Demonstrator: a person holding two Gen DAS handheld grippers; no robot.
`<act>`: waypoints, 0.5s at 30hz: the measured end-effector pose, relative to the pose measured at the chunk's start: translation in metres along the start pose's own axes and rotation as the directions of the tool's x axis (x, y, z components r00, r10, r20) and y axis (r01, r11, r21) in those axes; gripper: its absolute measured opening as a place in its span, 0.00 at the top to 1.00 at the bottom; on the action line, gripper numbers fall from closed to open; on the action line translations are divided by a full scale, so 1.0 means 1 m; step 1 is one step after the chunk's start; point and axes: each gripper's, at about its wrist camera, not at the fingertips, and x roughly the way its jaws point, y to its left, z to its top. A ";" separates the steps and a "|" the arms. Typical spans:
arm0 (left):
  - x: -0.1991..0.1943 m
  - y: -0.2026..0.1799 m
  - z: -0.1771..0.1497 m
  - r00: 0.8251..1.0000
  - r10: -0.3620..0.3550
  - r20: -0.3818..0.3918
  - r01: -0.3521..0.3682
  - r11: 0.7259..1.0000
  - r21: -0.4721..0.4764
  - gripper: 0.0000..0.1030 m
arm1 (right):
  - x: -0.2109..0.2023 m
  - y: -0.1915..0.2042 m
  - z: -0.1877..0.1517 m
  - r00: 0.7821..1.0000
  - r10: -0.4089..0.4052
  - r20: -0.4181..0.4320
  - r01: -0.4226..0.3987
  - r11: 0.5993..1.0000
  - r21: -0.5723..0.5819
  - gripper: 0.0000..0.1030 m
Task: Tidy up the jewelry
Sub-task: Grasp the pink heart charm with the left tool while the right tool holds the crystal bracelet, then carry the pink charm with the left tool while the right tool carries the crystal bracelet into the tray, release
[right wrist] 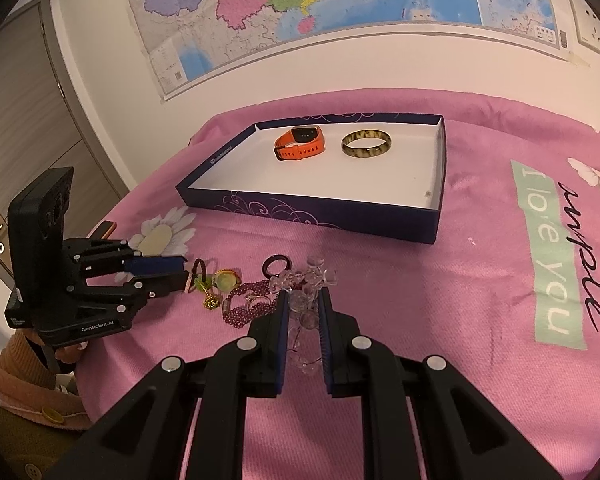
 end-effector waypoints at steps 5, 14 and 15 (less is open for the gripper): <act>-0.005 0.004 -0.002 1.000 -0.010 0.014 0.010 1.000 -0.026 0.97 | -0.001 0.000 0.000 1.000 0.001 0.008 -0.001 1.000 -0.002 0.88; -0.015 0.015 -0.001 0.998 -0.030 0.050 0.034 0.997 -0.076 0.86 | -0.003 0.002 0.007 1.000 -0.001 0.023 0.001 1.000 -0.018 0.88; -0.013 0.016 -0.001 0.999 -0.031 0.043 0.035 0.996 -0.077 0.68 | -0.003 0.002 0.007 1.000 0.001 0.024 -0.001 1.000 -0.019 0.88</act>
